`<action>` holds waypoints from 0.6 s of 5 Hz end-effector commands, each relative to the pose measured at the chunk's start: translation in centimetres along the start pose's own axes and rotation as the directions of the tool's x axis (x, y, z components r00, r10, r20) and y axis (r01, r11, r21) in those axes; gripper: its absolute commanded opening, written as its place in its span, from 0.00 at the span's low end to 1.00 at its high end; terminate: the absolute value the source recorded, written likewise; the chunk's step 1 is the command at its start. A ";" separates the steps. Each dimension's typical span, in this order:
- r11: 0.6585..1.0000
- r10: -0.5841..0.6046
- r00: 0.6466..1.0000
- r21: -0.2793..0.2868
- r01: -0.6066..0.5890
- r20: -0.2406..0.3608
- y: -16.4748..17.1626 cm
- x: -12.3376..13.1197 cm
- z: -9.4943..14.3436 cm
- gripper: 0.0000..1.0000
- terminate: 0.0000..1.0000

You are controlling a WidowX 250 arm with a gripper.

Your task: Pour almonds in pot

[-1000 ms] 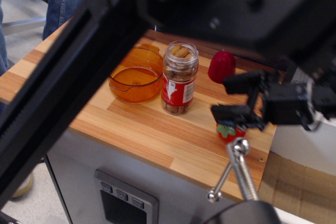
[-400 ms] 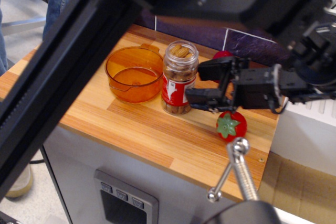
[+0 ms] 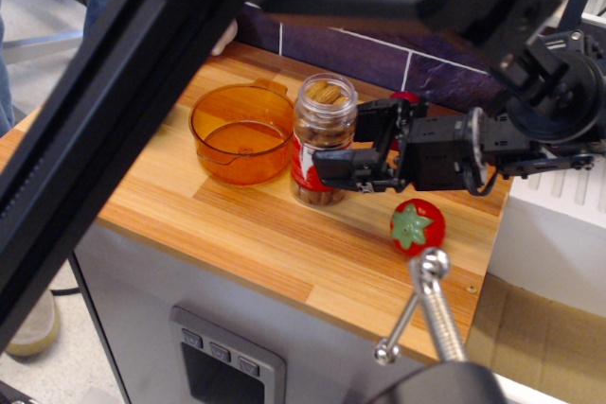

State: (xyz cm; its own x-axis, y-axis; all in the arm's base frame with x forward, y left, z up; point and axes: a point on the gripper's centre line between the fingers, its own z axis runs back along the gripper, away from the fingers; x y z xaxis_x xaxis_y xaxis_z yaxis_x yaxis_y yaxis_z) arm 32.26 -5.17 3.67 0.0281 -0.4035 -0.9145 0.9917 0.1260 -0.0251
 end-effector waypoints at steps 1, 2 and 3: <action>0.998 0.054 0.999 0.034 -0.054 0.007 0.6 -2.4 -0.8 1.00 0.00; 0.996 0.065 0.998 0.053 -0.065 0.002 1.4 -3.0 -1.2 1.00 0.00; 0.993 0.080 0.997 0.086 -0.079 -0.007 1.5 -3.0 -1.2 0.00 0.00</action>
State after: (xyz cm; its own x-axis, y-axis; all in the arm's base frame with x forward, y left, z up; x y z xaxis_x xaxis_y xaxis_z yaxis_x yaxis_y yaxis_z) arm 33.60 -3.02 3.75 0.0406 -0.3690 -0.9286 0.9965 0.0832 0.0105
